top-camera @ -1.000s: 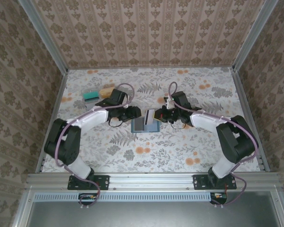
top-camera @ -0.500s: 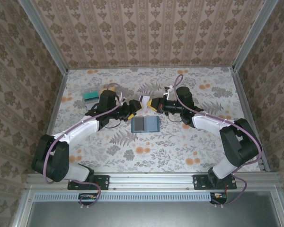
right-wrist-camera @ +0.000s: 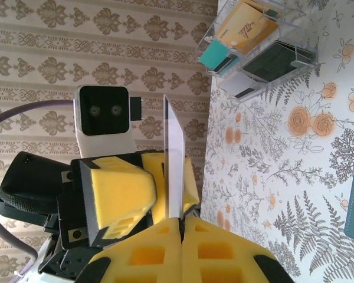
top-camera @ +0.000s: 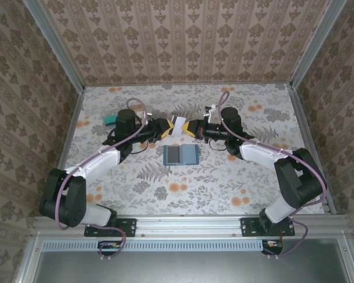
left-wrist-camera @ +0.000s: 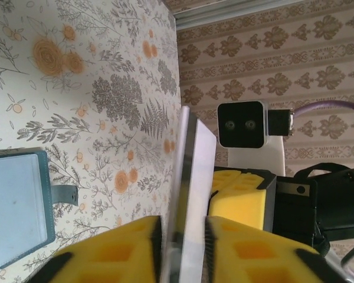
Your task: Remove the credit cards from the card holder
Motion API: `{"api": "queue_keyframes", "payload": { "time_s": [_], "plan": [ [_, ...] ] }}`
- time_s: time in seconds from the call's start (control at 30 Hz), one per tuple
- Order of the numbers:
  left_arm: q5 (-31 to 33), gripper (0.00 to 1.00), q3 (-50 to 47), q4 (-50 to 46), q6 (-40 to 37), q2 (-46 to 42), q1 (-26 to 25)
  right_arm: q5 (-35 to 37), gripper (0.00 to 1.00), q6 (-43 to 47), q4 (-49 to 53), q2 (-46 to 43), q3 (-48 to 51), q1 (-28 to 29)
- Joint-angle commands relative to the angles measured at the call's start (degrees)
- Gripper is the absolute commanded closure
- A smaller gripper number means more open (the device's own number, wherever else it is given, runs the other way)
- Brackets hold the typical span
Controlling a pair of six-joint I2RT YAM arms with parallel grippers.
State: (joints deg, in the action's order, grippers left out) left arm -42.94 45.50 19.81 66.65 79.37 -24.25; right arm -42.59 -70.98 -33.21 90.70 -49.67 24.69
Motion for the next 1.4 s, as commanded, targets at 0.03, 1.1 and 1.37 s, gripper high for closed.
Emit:
{"api": "queue_keyframes", "payload": {
  "time_s": [0.03, 1.1, 1.37],
  "plan": [
    [-2.2, 0.87, -0.1, 1.7, -0.8, -1.4, 0.8, -1.9, 1.0, -0.5, -1.6, -0.2, -1.7, 0.1],
    [20.8, 1.0, 21.1, -67.7, -65.8, -8.2, 23.9, 16.7, 0.0, 29.3, 42.4, -13.3, -4.4, -1.4],
    [30.0, 1.0, 20.5, -62.8, -82.6, -4.6, 25.7, 15.7, 0.0, 29.2, 41.3, -12.2, -4.0, -1.4]
  ]
}}
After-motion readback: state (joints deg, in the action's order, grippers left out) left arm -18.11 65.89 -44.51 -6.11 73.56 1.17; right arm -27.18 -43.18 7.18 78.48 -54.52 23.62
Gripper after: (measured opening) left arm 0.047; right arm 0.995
